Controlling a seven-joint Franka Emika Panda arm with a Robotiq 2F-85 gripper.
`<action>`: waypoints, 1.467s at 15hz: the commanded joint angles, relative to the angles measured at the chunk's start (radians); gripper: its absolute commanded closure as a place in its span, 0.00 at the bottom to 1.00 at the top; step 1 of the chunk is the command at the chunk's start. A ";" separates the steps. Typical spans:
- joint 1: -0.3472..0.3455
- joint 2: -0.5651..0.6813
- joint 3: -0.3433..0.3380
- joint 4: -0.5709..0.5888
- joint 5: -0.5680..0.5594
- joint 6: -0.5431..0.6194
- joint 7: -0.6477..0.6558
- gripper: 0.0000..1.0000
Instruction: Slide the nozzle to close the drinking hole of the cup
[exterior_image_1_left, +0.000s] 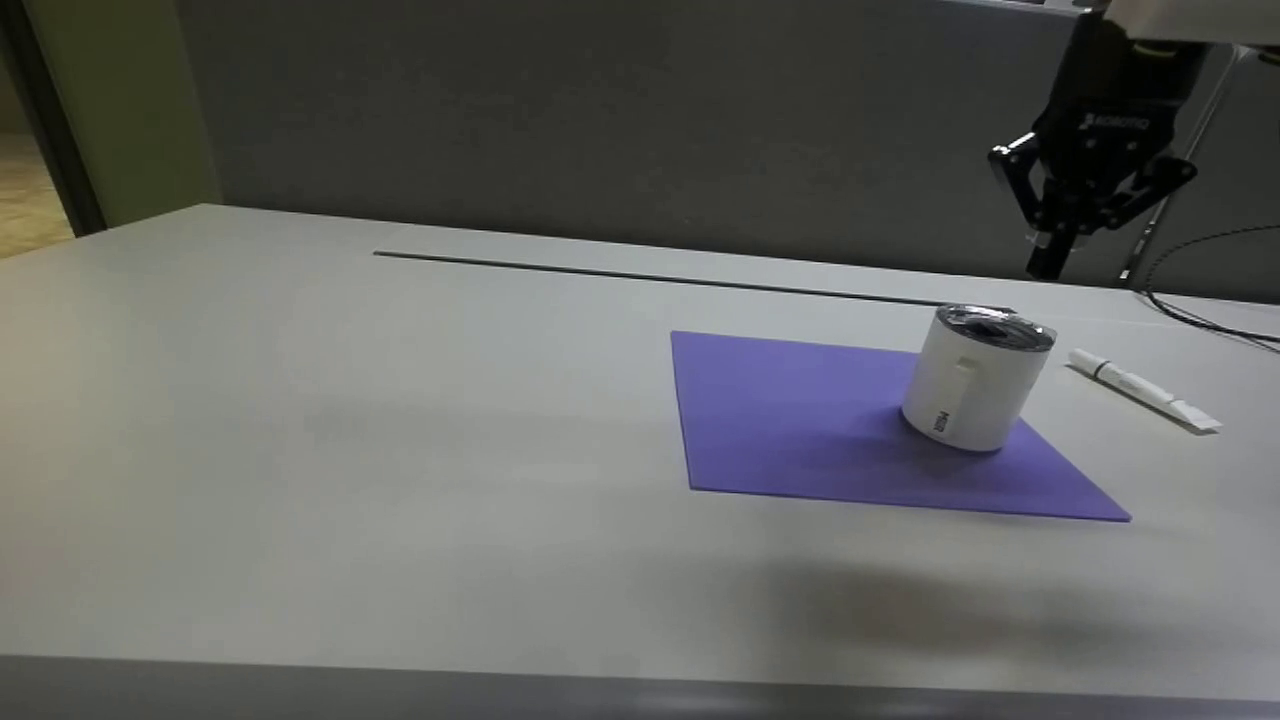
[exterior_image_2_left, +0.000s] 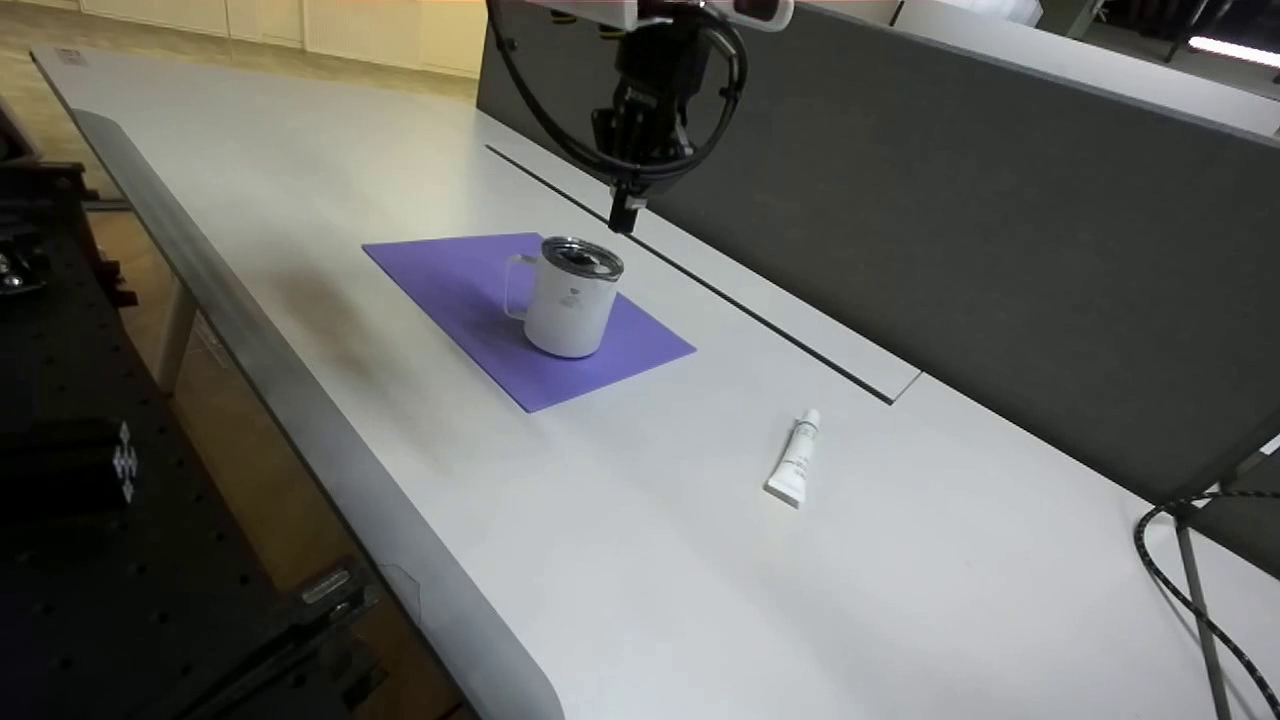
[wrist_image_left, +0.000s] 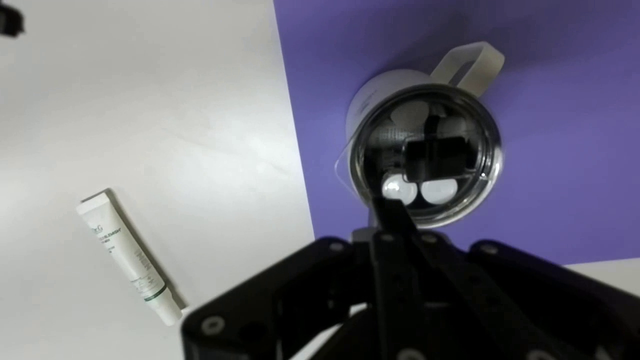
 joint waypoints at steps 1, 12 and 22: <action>0.023 0.028 -0.017 0.016 -0.063 -0.015 0.085 1.00; 0.043 0.094 0.004 0.010 -0.035 0.059 0.057 1.00; 0.028 0.097 0.062 0.004 0.110 0.065 0.009 1.00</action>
